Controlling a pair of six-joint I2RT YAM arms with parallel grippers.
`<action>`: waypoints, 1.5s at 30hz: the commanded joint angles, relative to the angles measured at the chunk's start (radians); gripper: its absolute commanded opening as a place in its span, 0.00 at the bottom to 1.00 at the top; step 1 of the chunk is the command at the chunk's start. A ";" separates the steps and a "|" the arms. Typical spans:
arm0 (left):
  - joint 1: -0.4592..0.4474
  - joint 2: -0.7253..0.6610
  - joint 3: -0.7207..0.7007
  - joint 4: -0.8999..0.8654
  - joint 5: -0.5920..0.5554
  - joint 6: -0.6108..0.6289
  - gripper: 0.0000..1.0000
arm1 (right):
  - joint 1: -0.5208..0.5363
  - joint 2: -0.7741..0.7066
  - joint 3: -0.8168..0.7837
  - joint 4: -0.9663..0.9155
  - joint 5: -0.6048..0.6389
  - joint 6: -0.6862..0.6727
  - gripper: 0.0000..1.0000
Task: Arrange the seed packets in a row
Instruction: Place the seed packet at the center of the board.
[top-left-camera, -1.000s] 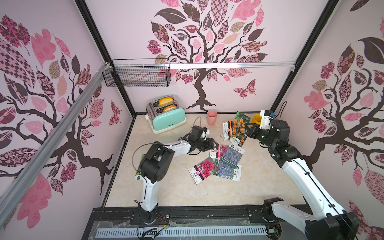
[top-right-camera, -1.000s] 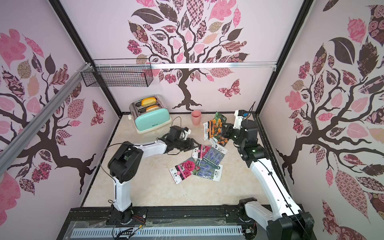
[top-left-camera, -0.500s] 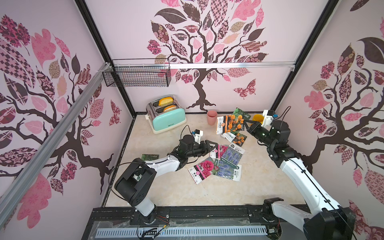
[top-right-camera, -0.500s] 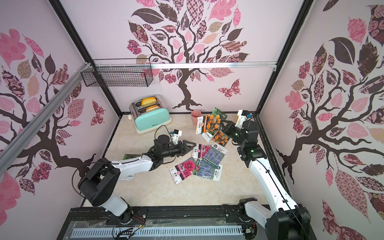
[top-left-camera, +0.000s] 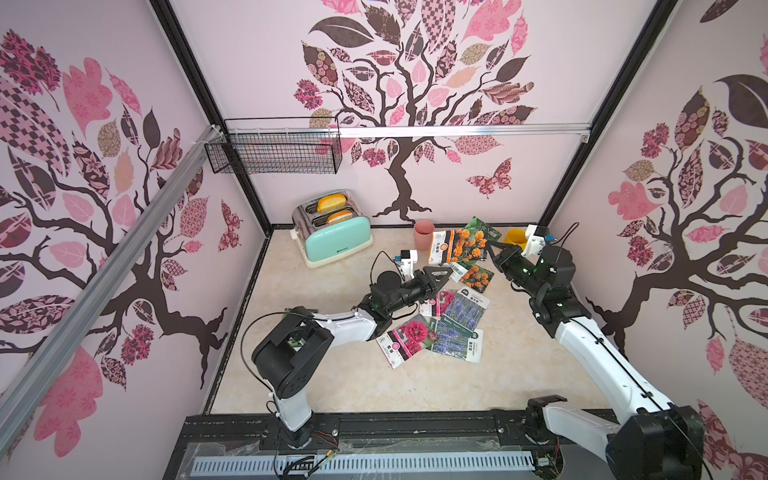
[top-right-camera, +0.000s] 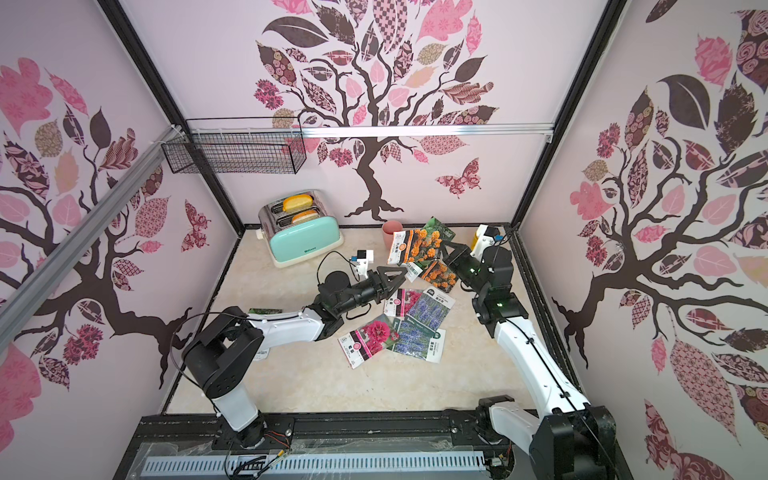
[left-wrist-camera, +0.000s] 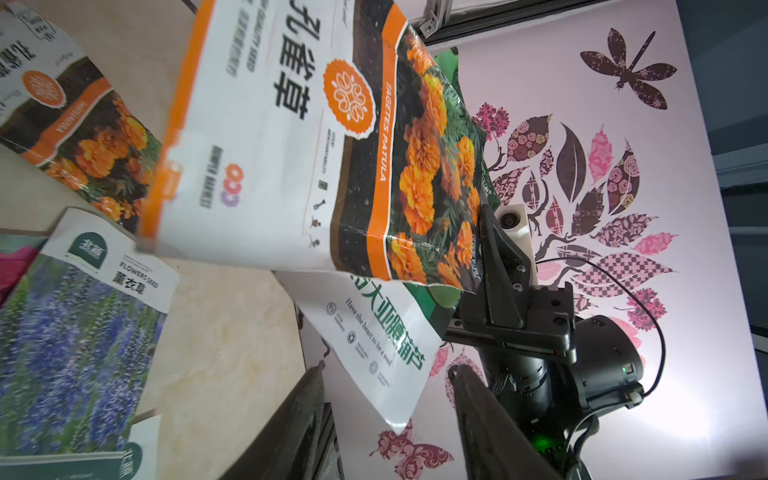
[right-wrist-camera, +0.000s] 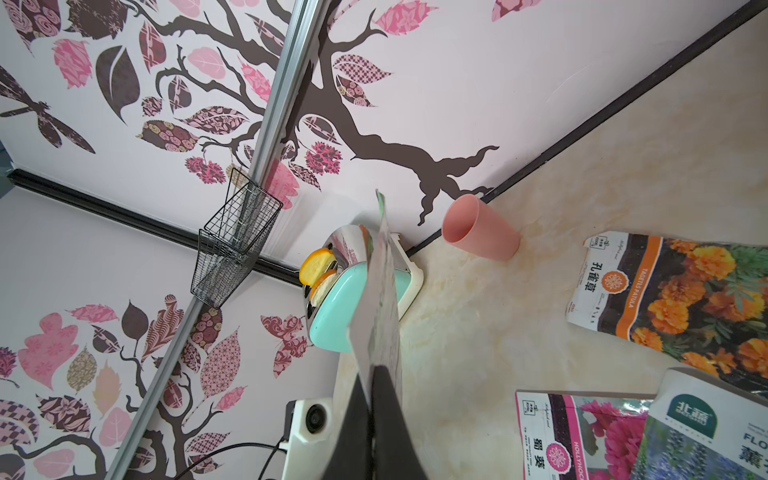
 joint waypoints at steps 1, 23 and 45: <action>-0.027 0.031 0.043 0.063 -0.011 -0.021 0.52 | -0.008 -0.013 0.010 0.037 0.008 0.015 0.00; -0.137 0.120 0.091 -0.045 -0.058 -0.037 0.00 | -0.008 -0.217 -0.075 -0.379 0.265 -0.314 0.36; -0.162 0.012 0.160 -0.758 0.081 0.070 0.00 | -0.008 -0.300 -0.020 -0.547 0.319 -0.456 1.00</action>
